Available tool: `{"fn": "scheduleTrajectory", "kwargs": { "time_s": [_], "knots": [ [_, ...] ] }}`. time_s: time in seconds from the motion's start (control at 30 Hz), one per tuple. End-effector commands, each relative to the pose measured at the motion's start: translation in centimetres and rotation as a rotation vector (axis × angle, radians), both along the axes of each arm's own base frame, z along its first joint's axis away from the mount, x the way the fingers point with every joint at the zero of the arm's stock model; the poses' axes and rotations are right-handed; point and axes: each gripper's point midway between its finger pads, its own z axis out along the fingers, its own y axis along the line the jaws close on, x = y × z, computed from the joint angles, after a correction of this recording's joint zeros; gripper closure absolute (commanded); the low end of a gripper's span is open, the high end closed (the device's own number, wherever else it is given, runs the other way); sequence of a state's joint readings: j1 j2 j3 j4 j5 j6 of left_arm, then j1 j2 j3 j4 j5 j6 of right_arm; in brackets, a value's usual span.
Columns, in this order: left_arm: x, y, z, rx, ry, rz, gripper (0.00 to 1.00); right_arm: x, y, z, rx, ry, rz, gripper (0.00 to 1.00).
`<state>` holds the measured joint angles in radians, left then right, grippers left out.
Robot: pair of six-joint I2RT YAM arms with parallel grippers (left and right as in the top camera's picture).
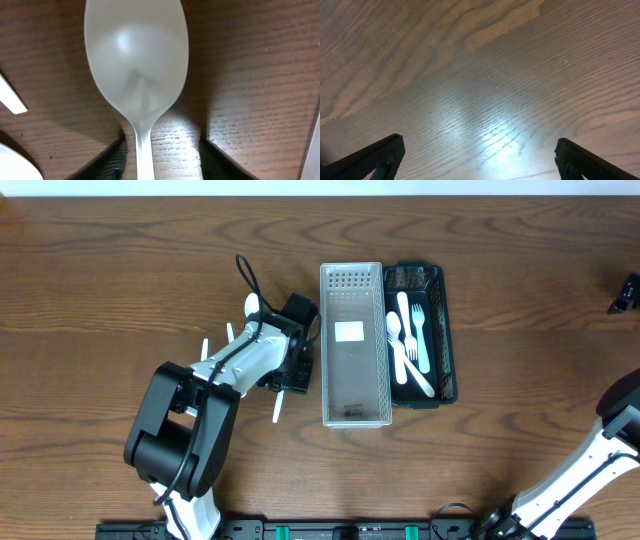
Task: Pack container
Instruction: 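Close the left gripper on the spoon handle and lift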
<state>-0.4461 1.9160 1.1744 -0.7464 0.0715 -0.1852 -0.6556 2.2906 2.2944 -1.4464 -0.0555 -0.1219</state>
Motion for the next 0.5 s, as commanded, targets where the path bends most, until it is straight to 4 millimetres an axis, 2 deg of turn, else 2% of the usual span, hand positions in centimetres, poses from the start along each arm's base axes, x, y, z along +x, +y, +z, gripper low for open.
{"fn": "scheduleTrajectory", "kwargs": {
  "time_s": [0.0,0.13,0.27,0.37,0.47],
  "knots": [
    [0.06,0.55,-0.81,0.030,0.013,0.008,0.68,-0.23,-0.29,-0.32,0.006,0.004,0.005,0.01],
    [0.16,0.77,-0.81,0.043,0.007,0.008,0.79,-0.23,-0.29,-0.32,0.006,0.004,0.005,0.01],
    [0.18,0.77,-0.80,0.043,0.006,0.008,0.82,-0.23,-0.28,-0.32,0.006,0.004,0.005,0.01],
    [0.27,0.91,-0.78,0.046,0.004,0.011,0.88,-0.23,-0.29,-0.32,0.006,0.004,0.005,0.01],
    [0.50,1.45,-0.75,0.045,0.005,0.029,0.89,-0.23,-0.28,-0.32,0.006,0.004,0.005,0.01]
  ]
}}
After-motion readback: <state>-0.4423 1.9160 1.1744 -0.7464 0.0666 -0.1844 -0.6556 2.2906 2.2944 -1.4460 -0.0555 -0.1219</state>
